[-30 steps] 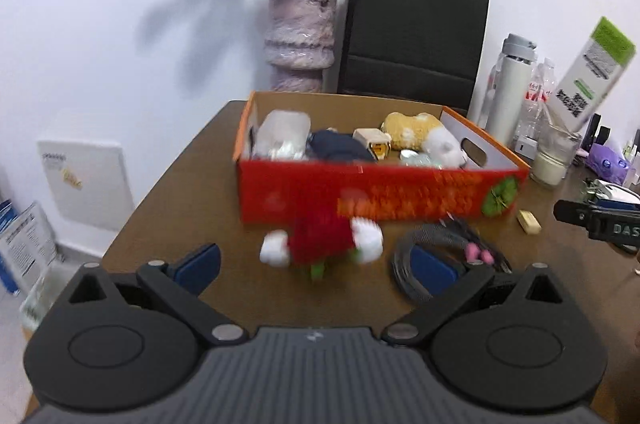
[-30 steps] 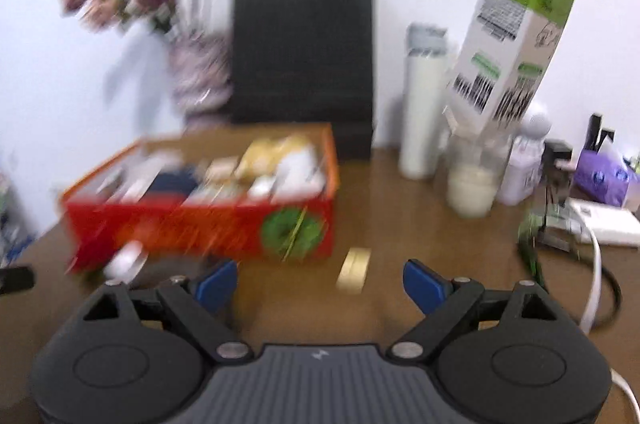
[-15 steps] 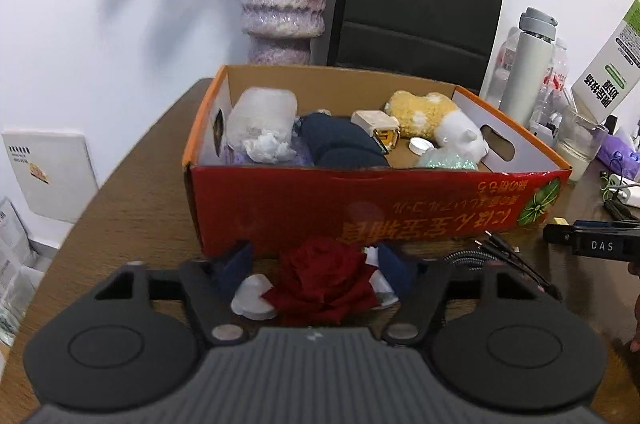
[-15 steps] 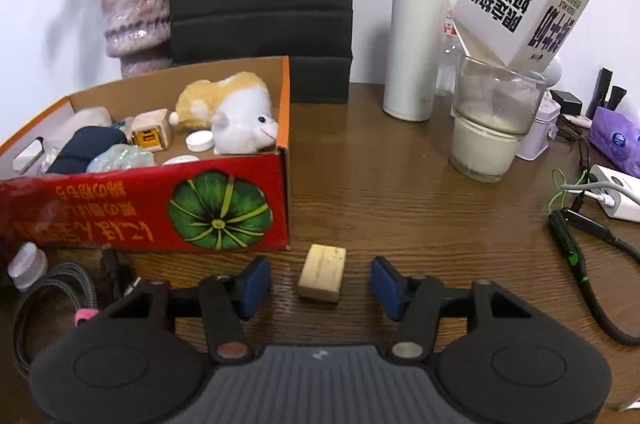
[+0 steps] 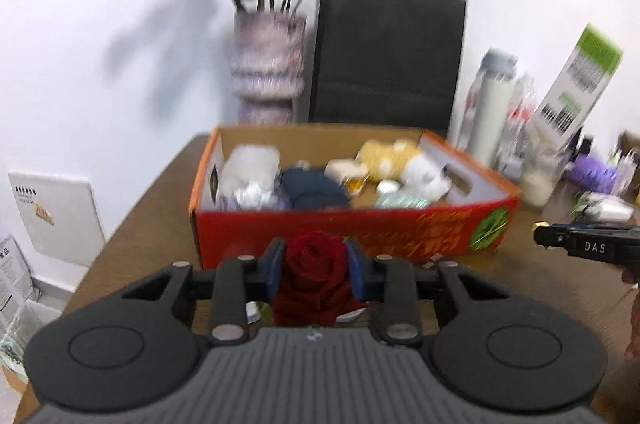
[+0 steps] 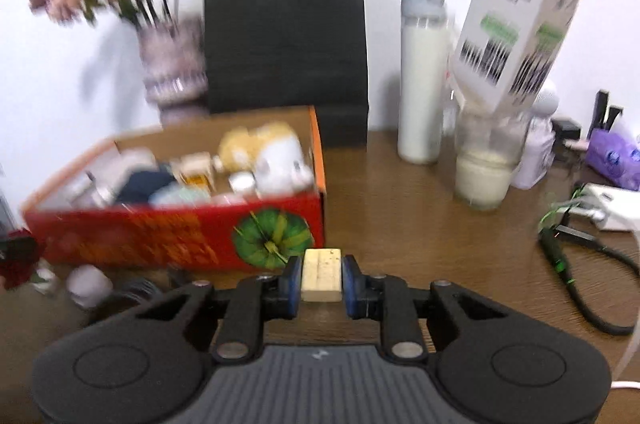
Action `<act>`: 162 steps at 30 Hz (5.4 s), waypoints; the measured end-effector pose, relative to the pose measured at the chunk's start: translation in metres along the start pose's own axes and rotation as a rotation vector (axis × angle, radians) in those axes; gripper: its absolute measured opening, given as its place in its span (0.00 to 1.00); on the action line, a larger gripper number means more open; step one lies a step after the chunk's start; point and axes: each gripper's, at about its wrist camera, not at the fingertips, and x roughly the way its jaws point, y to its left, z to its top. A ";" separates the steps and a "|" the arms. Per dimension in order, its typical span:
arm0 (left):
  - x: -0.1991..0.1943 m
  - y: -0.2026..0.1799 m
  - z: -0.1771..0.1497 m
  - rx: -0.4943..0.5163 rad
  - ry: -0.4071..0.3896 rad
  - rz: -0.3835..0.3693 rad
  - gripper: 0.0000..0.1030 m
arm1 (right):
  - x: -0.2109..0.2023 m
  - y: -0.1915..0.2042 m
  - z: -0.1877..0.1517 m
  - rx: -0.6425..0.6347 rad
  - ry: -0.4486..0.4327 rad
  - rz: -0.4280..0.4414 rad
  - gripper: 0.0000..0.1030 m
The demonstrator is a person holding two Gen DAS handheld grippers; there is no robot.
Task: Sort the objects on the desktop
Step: 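Carry the soap bar and rose into the cardboard box and open both grippers, then move both grippers back toward the white cap and cable, then grasp the white bottle cap with the left gripper while the right grasps a cable plug, then carry the cap and plug into the cardboard box and open both grippers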
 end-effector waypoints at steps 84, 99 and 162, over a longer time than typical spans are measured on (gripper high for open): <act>-0.105 -0.008 -0.086 -0.136 0.217 0.150 1.00 | -0.111 0.037 -0.084 0.005 0.145 0.138 0.90; -0.097 -0.011 -0.093 -0.103 0.211 0.157 1.00 | -0.118 0.054 -0.097 -0.098 0.087 0.140 0.89; -0.087 -0.012 0.002 -0.125 -0.027 0.006 0.24 | -0.136 0.008 0.012 -0.045 -0.217 0.104 0.01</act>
